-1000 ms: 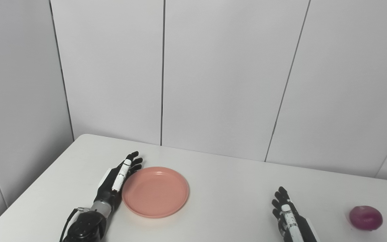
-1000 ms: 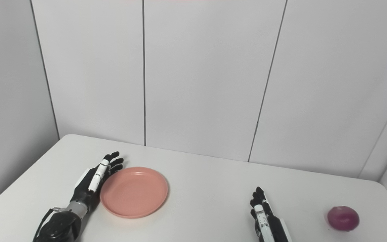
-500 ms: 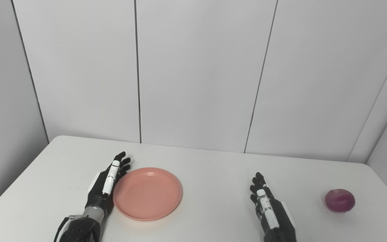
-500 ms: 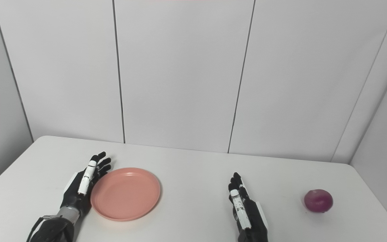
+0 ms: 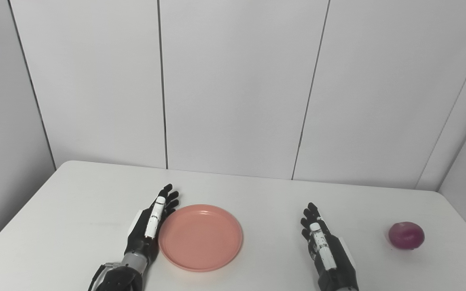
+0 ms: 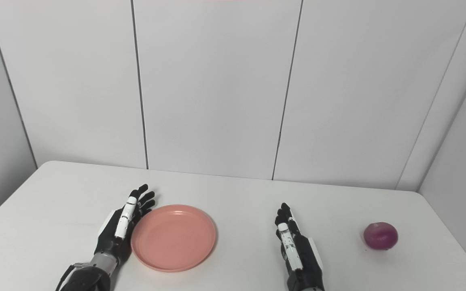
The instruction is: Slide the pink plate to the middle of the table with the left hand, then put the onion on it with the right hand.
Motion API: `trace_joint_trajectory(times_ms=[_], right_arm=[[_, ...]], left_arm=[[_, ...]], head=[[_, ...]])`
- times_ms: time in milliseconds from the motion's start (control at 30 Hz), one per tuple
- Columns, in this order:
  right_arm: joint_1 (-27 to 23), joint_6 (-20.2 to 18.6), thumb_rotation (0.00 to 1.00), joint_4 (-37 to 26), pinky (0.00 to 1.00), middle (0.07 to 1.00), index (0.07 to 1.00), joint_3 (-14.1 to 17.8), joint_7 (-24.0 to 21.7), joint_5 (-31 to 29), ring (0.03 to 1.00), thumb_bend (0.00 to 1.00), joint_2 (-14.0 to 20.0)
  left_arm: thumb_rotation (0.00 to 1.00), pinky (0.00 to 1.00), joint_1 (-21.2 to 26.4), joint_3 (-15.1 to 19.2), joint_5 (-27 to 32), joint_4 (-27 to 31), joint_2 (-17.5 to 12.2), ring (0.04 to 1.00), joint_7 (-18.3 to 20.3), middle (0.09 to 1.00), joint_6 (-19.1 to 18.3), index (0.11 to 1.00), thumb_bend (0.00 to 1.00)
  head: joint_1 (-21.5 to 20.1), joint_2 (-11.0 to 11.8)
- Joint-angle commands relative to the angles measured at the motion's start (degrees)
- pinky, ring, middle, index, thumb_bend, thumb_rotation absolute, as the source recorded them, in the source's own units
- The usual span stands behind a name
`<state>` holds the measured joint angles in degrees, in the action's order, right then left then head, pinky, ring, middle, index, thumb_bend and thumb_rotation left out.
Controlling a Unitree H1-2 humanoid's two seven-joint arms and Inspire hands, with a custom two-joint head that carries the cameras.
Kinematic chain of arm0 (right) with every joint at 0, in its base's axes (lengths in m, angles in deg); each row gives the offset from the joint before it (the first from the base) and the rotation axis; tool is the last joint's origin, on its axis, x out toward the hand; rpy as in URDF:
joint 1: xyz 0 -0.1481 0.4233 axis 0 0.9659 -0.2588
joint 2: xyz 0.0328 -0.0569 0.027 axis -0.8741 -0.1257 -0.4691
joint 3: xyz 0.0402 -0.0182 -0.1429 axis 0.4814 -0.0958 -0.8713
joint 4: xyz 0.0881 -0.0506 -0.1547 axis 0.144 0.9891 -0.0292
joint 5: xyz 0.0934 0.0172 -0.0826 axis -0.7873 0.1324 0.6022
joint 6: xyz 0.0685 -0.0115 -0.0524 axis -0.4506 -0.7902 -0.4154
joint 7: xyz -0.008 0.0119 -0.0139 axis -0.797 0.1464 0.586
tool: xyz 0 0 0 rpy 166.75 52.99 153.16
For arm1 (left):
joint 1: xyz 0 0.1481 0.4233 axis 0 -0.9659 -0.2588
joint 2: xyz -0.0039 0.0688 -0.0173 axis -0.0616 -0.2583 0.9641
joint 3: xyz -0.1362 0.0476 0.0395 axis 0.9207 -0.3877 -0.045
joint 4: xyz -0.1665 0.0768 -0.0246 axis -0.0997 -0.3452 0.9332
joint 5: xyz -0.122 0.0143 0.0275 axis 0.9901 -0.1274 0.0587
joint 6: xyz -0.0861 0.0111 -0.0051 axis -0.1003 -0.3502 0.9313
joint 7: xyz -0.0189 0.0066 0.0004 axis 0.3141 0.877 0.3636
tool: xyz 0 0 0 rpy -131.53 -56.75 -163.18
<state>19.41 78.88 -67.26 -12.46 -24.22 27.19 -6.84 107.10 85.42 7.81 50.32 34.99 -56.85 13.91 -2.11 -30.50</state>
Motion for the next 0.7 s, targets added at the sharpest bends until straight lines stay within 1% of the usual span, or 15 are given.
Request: trace_joint_trajectory(times_ms=[0,100,167,267,533,633,667], right_arm=[[-2.5,1.0,0.80,-1.8,1.00,0.984,0.994,0.1,-0.4,-0.4,0.982,0.58,0.2],[-2.5,1.1,0.79,-1.8,1.00,0.981,0.991,0.1,-0.3,-0.4,0.979,0.57,0.2],[-2.5,1.2,0.80,-1.8,1.00,0.981,0.992,0.1,-0.4,-0.3,0.981,0.57,0.3],[-2.5,1.2,0.81,-1.7,1.00,0.983,0.993,0.1,-0.4,-0.2,0.981,0.56,0.4],[-2.5,0.9,0.81,-2.1,1.00,0.984,0.994,0.1,-0.3,-0.1,0.985,0.58,0.5],[-2.6,1.0,0.81,-2.0,1.00,0.985,0.994,0.1,-0.3,-0.2,0.985,0.59,0.5],[-2.6,1.0,0.81,-1.9,1.00,0.986,0.995,0.1,-0.4,-0.2,0.985,0.59,0.5]], left_arm=[[1.00,0.94,-0.7,-0.8,-0.4,1.3,1.3,0.927,0.2,0.932,-1.1,0.938,0.61],[1.00,0.92,-1.9,-1.4,-1.4,3.4,2.5,0.922,-1.0,0.932,-2.4,0.939,0.61],[1.00,0.92,-2.8,-2.1,-2.6,4.9,3.2,0.920,-1.3,0.932,-2.5,0.939,0.60],[1.00,0.94,-4.0,-3.3,-4.2,7.2,4.1,0.924,-1.7,0.936,-2.7,0.945,0.59],[1.00,0.98,-6.3,-5.5,-6.3,10.7,6.2,0.954,-3.0,0.966,-4.8,0.967,0.60],[1.00,0.97,-7.1,-6.5,-8.0,11.4,6.8,0.952,-4.0,0.965,-4.9,0.967,0.59],[1.00,0.94,-7.2,-6.7,-8.5,11.6,7.0,0.938,-4.4,0.951,-5.0,0.954,0.59]], head=[[0.0,0.0],[-0.1,0.1],[-0.2,0.1],[-0.4,0.0],[-1.0,-0.3],[-1.0,-0.3],[-1.0,-0.3]])
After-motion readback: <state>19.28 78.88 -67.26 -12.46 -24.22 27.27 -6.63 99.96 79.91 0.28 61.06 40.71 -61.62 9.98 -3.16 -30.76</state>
